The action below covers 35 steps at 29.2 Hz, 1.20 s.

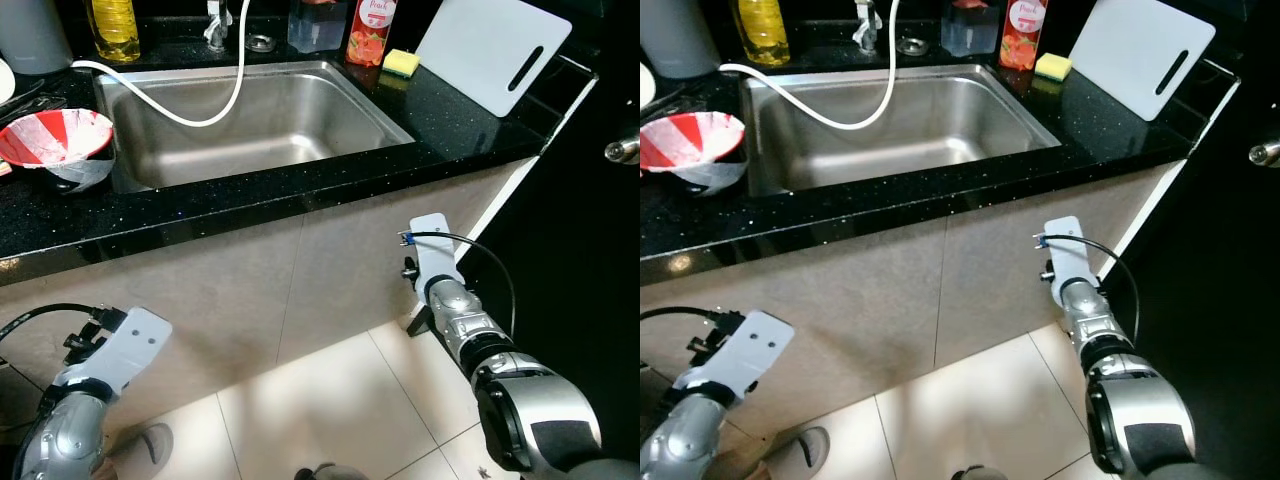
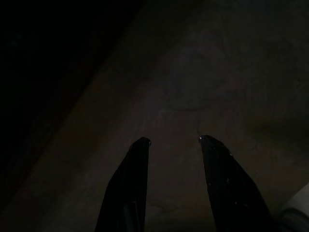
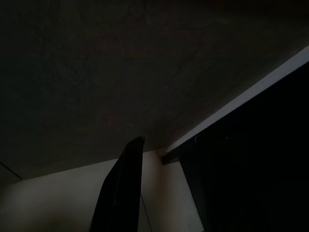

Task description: Kitchen organization

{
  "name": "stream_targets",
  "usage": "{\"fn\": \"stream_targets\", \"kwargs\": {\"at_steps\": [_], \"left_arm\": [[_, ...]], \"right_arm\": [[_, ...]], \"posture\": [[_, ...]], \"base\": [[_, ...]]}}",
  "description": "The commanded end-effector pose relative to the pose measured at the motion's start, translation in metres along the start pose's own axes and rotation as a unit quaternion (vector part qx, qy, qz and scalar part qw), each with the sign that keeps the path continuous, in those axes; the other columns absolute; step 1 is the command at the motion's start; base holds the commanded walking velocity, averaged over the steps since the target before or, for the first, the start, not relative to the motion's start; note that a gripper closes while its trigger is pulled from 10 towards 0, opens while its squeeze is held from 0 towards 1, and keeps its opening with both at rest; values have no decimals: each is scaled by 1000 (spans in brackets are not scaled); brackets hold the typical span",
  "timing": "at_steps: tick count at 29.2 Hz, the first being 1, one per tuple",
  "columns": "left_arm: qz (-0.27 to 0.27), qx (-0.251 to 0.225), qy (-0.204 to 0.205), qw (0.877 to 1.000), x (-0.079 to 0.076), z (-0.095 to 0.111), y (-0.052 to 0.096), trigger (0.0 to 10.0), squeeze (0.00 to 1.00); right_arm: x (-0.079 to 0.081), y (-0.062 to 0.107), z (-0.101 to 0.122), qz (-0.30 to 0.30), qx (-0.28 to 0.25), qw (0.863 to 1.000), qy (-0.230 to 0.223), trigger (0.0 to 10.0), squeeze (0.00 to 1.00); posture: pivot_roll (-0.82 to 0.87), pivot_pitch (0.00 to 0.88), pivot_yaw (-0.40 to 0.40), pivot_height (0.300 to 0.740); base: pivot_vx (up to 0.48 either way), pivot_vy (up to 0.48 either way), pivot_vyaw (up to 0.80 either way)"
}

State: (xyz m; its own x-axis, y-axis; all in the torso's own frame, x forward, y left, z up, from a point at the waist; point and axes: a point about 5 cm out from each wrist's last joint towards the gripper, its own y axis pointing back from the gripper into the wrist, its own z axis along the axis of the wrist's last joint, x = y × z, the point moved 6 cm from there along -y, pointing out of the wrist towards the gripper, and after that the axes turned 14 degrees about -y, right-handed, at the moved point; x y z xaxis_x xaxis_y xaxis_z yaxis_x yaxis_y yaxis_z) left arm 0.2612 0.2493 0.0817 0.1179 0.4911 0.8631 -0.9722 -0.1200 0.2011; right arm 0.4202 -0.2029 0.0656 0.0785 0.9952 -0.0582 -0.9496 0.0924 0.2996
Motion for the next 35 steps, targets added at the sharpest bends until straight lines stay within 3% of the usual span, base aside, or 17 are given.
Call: {"fn": "stream_targets", "kwargs": {"at_steps": [1,22,31,35], "left_arm": [[-7,2,7,1000,-7,2,3,10000,0],[-9,8,5,1000,-6,-4,3,10000,0],[-9,9,5,1000,-8,-7,10,10000,0],[-9,8,5,1000,-10,-4,11,10000,0]], "right_arm": [[-5,1,-4,-5,5,1000,-1,10000,0],[14,0,-2,15,6,1000,1,10000,0],[12,1,-7,11,7,1000,-8,10000,0],[9,1,-8,12,11,1000,-6,10000,0]], "posture": [[73,60,-124,740],[132,38,-134,740],[141,47,-119,740],[223,57,-138,740]], "base": [[0,0,0],[0,0,0],[0,0,0],[0,0,0]]}}
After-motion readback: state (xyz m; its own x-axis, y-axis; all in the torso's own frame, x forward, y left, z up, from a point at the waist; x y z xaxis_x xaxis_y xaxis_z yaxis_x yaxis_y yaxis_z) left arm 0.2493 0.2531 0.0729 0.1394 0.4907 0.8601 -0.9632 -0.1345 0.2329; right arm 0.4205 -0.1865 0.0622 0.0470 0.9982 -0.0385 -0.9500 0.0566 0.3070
